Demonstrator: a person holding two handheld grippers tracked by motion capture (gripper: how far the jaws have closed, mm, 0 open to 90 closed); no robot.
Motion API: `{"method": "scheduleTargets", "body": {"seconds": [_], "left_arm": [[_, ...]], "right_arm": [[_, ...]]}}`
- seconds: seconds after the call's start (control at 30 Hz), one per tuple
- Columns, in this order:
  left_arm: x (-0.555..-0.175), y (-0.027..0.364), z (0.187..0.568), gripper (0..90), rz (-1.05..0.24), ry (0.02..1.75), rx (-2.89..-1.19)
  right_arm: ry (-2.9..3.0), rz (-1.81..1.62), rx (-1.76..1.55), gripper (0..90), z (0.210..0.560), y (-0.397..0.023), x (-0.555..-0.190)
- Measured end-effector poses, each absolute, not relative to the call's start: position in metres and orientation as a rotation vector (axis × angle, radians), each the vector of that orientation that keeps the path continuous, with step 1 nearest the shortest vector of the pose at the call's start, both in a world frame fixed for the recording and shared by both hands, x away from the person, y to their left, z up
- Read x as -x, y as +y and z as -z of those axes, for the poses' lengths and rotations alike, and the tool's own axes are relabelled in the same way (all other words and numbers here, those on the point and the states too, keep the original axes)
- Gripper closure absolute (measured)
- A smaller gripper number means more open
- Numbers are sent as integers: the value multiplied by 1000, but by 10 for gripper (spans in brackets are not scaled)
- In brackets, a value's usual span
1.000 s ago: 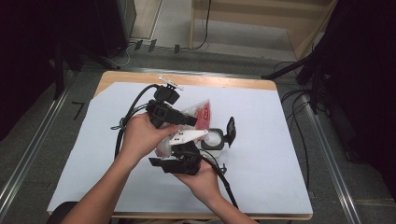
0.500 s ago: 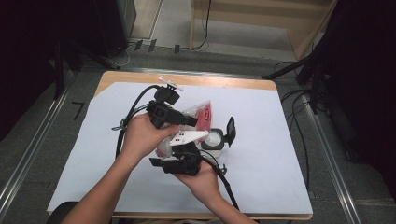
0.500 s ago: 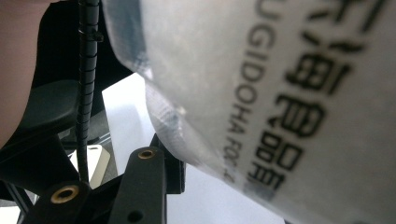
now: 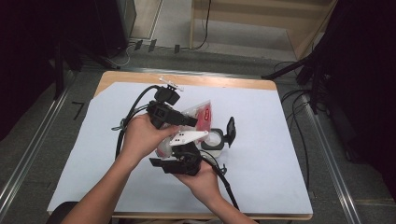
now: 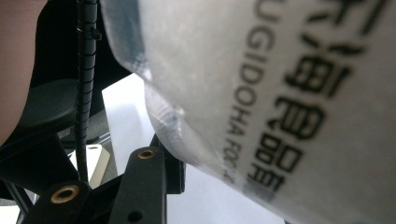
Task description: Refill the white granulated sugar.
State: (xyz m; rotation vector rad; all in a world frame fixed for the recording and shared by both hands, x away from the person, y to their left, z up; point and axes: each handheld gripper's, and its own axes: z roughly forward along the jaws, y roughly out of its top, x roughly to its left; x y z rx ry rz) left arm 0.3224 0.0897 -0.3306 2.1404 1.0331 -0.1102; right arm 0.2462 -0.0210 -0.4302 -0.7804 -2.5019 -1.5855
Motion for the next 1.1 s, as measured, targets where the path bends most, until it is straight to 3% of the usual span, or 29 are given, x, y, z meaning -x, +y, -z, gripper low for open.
{"method": "scheduleTargets", "body": {"seconds": [1.1], "left_arm": [[-319,87,325,705,63,1019,-2134]], "right_arm": [[-2501,1626,782,635,429,-21,-247]]}}
